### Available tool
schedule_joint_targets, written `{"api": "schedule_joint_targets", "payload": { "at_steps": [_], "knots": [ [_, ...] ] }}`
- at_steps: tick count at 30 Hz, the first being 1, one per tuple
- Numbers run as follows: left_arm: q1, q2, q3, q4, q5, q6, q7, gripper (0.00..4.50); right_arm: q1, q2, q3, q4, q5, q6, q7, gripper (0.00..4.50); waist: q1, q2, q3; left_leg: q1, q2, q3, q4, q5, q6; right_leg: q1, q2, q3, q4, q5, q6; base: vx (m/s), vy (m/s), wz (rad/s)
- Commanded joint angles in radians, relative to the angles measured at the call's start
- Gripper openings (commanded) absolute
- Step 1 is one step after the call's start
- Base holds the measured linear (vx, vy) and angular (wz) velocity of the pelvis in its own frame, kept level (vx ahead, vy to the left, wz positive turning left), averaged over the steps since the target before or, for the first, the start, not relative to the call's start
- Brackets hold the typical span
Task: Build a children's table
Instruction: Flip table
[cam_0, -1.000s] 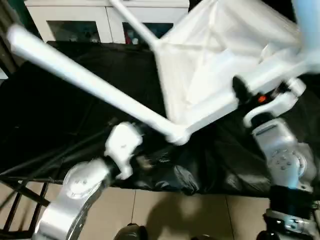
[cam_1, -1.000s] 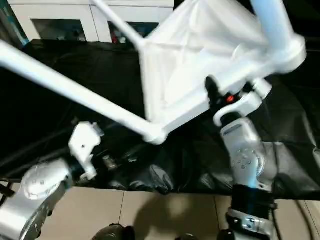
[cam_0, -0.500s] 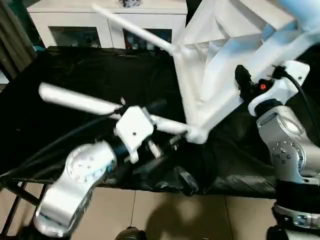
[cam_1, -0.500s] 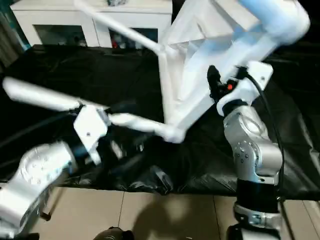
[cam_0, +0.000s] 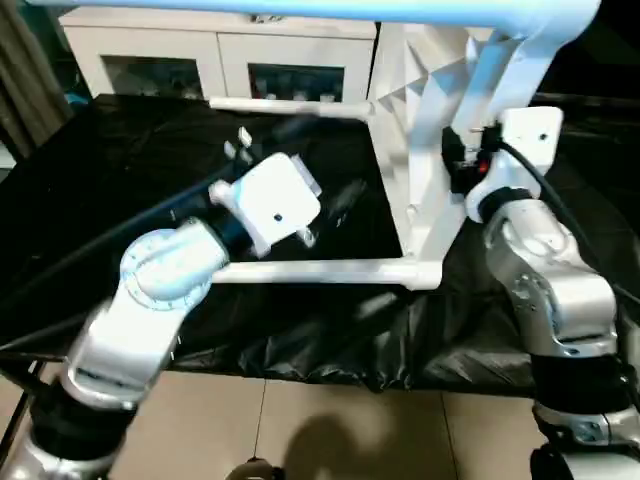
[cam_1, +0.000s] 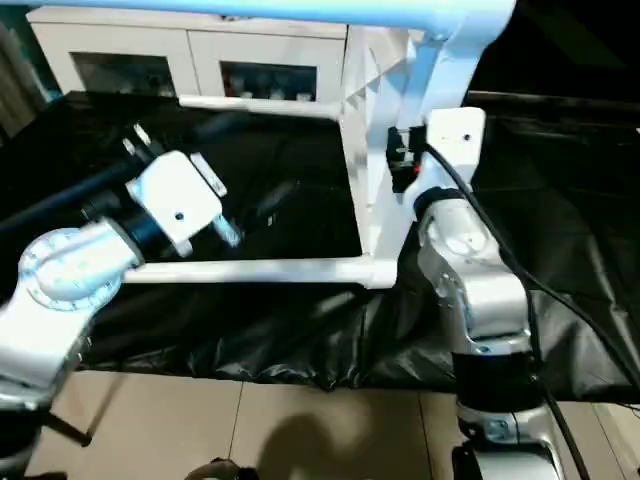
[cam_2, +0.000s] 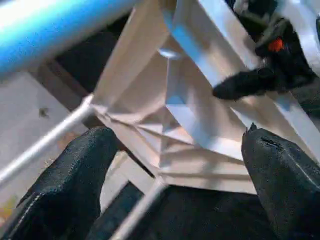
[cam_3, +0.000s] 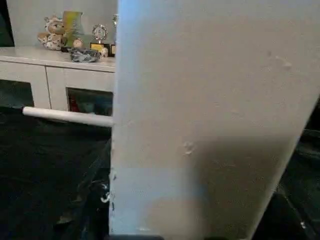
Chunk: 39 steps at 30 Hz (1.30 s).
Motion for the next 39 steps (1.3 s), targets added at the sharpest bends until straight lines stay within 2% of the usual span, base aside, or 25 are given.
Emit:
{"api": "schedule_joint_targets", "payload": {
  "at_steps": [1, 3, 4, 5, 7, 8, 12, 13, 14, 15, 16, 17, 18, 22, 24, 25, 28, 30, 31, 34, 35, 37, 39],
  "knots": [
    [-0.054, 0.003, 0.035, -0.003, 0.018, -0.056, 0.008, 4.5, -0.006, 0.012, 0.016, 0.083, -0.031, 0.004, 0.024, 2.81, -0.011, -0.001, -0.056, 0.046, 0.087, -0.066, -0.096, -0.407, -0.153, 0.004, -0.069, 0.052, -0.083, -0.29, -0.116, 0.0, 0.0, 0.0],
    [-0.068, -0.002, 0.046, 0.005, 0.018, -0.08, 0.019, 4.5, -0.011, 0.014, 0.023, 0.108, -0.039, -0.011, 0.03, 3.0, -0.014, -0.002, -0.058, 0.045, 0.088, -0.067, -0.095, -0.406, -0.154, 0.004, -0.069, 0.052, -0.082, -0.276, -0.125, 0.0, 0.0, 0.0],
    [-0.074, -0.001, 0.051, 0.013, 0.029, -0.096, 0.032, 4.5, -0.016, 0.016, 0.027, 0.131, -0.048, -0.027, 0.032, 3.0, -0.02, -0.004, -0.057, 0.038, 0.088, -0.068, -0.096, -0.397, -0.15, 0.01, -0.07, 0.051, -0.079, -0.258, -0.138, 0.0, 0.0, 0.0],
    [-0.078, 0.005, 0.055, 0.023, 0.041, -0.109, 0.04, 4.5, -0.016, 0.019, 0.024, 0.158, -0.047, -0.055, 0.041, 3.0, -0.022, -0.005, -0.058, 0.037, 0.088, -0.068, -0.095, -0.39, -0.148, 0.011, -0.071, 0.05, -0.078, -0.25, -0.14, 0.0, 0.0, 0.0],
    [-0.084, 0.02, 0.057, 0.039, 0.074, -0.121, 0.057, 4.5, -0.012, 0.021, 0.017, 0.185, -0.044, -0.085, 0.052, 3.0, -0.022, -0.007, -0.059, 0.037, 0.088, -0.064, -0.091, -0.372, -0.13, 0.011, -0.073, 0.053, -0.079, -0.241, -0.145, 0.0, 0.0, 0.0],
    [-0.093, 0.031, 0.067, 0.065, 0.111, -0.138, 0.087, 4.5, -0.007, 0.02, 0.012, 0.212, -0.045, -0.114, 0.06, 3.0, -0.022, -0.007, -0.06, 0.038, 0.088, -0.062, -0.09, -0.36, -0.125, 0.01, -0.071, 0.053, -0.078, -0.233, -0.148, 0.0, 0.0, 0.0],
    [-0.129, 0.058, 0.104, 0.129, 0.163, -0.189, 0.141, 4.5, -0.002, 0.032, -0.008, 0.291, -0.036, -0.185, 0.096, 3.0, -0.018, -0.002, -0.063, 0.042, 0.087, -0.061, -0.088, -0.344, -0.114, 0.009, -0.071, 0.052, -0.076, -0.205, -0.167, 0.0, 0.0, 0.0],
    [-0.14, 0.065, 0.109, 0.146, 0.183, -0.209, 0.152, 4.5, -0.003, 0.034, -0.007, 0.309, -0.039, -0.197, 0.103, 3.0, -0.018, -0.002, -0.063, 0.038, 0.088, -0.062, -0.089, -0.334, -0.109, 0.011, -0.068, 0.05, -0.074, -0.183, -0.172, 0.0, 0.0, 0.0],
    [-0.154, 0.073, 0.114, 0.167, 0.202, -0.215, 0.164, 4.5, -0.005, 0.036, -0.005, 0.328, -0.041, -0.208, 0.109, 3.0, -0.016, -0.001, -0.064, 0.041, 0.09, -0.061, -0.089, -0.329, -0.108, 0.011, -0.068, 0.05, -0.073, -0.173, -0.174, 0.0, 0.0, 0.0],
    [-0.167, 0.085, 0.118, 0.189, 0.229, -0.234, 0.181, 4.5, -0.007, 0.039, -0.004, 0.347, -0.042, -0.221, 0.116, 3.0, -0.015, 0.004, -0.064, 0.04, 0.089, -0.061, -0.089, -0.328, -0.109, 0.008, -0.065, 0.049, -0.073, -0.155, -0.178, 0.0, 0.0, 0.0],
    [-0.194, 0.108, 0.124, 0.229, 0.248, -0.259, 0.187, 4.5, -0.013, 0.043, 0.0, 0.377, -0.042, -0.237, 0.128, 3.0, -0.015, 0.003, -0.064, 0.04, 0.088, -0.061, -0.089, -0.335, -0.111, 0.01, -0.067, 0.049, -0.071, -0.155, -0.183, 0.0, 0.0, 0.0],
    [-0.201, 0.113, 0.126, 0.238, 0.252, -0.266, 0.19, 4.5, -0.015, 0.044, 0.002, 0.384, -0.043, -0.24, 0.13, 3.0, -0.013, 0.013, -0.064, 0.041, 0.088, -0.063, -0.089, -0.342, -0.115, 0.009, -0.068, 0.049, -0.07, -0.159, -0.184, 0.0, 0.0, 0.0],
    [-0.21, 0.12, 0.129, 0.25, 0.256, -0.273, 0.195, 4.5, -0.018, 0.045, 0.006, 0.393, -0.044, -0.243, 0.133, 3.0, -0.016, 0.009, -0.065, 0.042, 0.088, -0.063, -0.09, -0.359, -0.121, 0.009, -0.067, 0.049, -0.07, -0.164, -0.187, 0.0, 0.0, 0.0],
    [-0.244, 0.155, 0.125, 0.293, 0.319, -0.325, 0.229, 4.5, -0.037, 0.054, 0.013, 0.436, -0.052, -0.269, 0.153, 3.0, -0.015, 0.009, -0.064, 0.042, 0.09, -0.064, -0.091, -0.371, -0.125, 0.009, -0.07, 0.049, -0.068, -0.161, -0.197, 0.0, 0.0, 0.0],
    [-0.249, 0.146, 0.136, 0.292, 0.283, -0.342, 0.205, 4.5, -0.046, 0.061, 0.013, 0.452, -0.056, -0.278, 0.159, 3.0, -0.015, 0.009, -0.065, 0.041, 0.09, -0.064, -0.09, -0.363, -0.124, 0.01, -0.071, 0.049, -0.066, -0.15, -0.201, 0.0, 0.0, 0.0],
    [-0.249, 0.143, 0.139, 0.291, 0.265, -0.353, 0.191, 4.5, -0.049, 0.064, 0.014, 0.458, -0.057, -0.283, 0.161, 3.0, -0.016, 0.014, -0.065, 0.041, 0.09, -0.064, -0.091, -0.367, -0.128, 0.009, -0.07, 0.048, -0.066, -0.138, -0.211, 0.0, 0.0, 0.0],
    [-0.207, 0.149, 0.115, 0.276, 0.202, -0.359, 0.1, 4.5, -0.059, 0.066, 0.018, 0.473, -0.062, -0.288, 0.172, 3.0, -0.014, 0.012, -0.063, 0.041, 0.09, -0.063, -0.092, -0.384, -0.125, 0.007, -0.072, 0.048, -0.067, -0.157, -0.217, 0.0, 0.0, 0.0],
    [-0.168, 0.164, 0.087, 0.29, 0.248, -0.372, 0.108, 4.5, -0.067, 0.071, 0.019, 0.485, -0.066, -0.296, 0.175, 3.0, -0.016, 0.016, -0.063, 0.042, 0.091, -0.064, -0.093, -0.403, -0.13, 0.004, -0.07, 0.048, -0.067, -0.173, -0.216, 0.0, 0.0, 0.0],
    [-0.159, 0.163, 0.085, 0.295, 0.263, -0.371, 0.124, 4.5, -0.069, 0.072, 0.019, 0.488, -0.066, -0.298, 0.176, 3.0, -0.017, 0.014, -0.061, 0.042, 0.091, -0.064, -0.094, -0.422, -0.131, 0.004, -0.071, 0.049, -0.069, -0.198, -0.207, 0.0, 0.0, 0.0],
    [-0.17, 0.153, 0.094, 0.312, 0.321, -0.365, 0.188, 4.5, -0.075, 0.073, 0.018, 0.5, -0.07, -0.307, 0.183, 3.0, -0.015, 0.015, -0.062, 0.05, 0.093, -0.065, -0.094, -0.439, -0.139, -0.002, -0.07, 0.05, -0.072, -0.219, -0.198, 0.0, 0.0, 0.0],
    [-0.177, 0.147, 0.1, 0.317, 0.328, -0.361, 0.202, 4.5, -0.077, 0.074, 0.017, 0.503, -0.07, -0.309, 0.184, 3.0, -0.016, 0.011, -0.061, 0.049, 0.093, -0.065, -0.096, -0.441, -0.14, -0.002, -0.069, 0.05, -0.072, -0.218, -0.198, 0.0, 0.0, 0.0],
    [-0.214, 0.13, 0.123, 0.336, 0.374, -0.348, 0.255, 4.5, -0.084, 0.08, 0.016, 0.522, -0.078, -0.319, 0.189, 3.0, -0.016, 0.014, -0.062, 0.048, 0.092, -0.067, -0.095, -0.439, -0.146, -0.001, -0.071, 0.05, -0.07, -0.206, -0.199, 0.0, 0.0, 0.0],
    [-0.229, 0.132, 0.125, 0.345, 0.397, -0.348, 0.271, 4.5, -0.088, 0.084, 0.016, 0.53, -0.08, -0.323, 0.193, 3.0, -0.018, 0.012, -0.061, 0.041, 0.091, -0.069, -0.096, -0.43, -0.141, 0.005, -0.073, 0.049, -0.07, -0.206, -0.199, 0.0, 0.0, 0.0]
  ]
}}
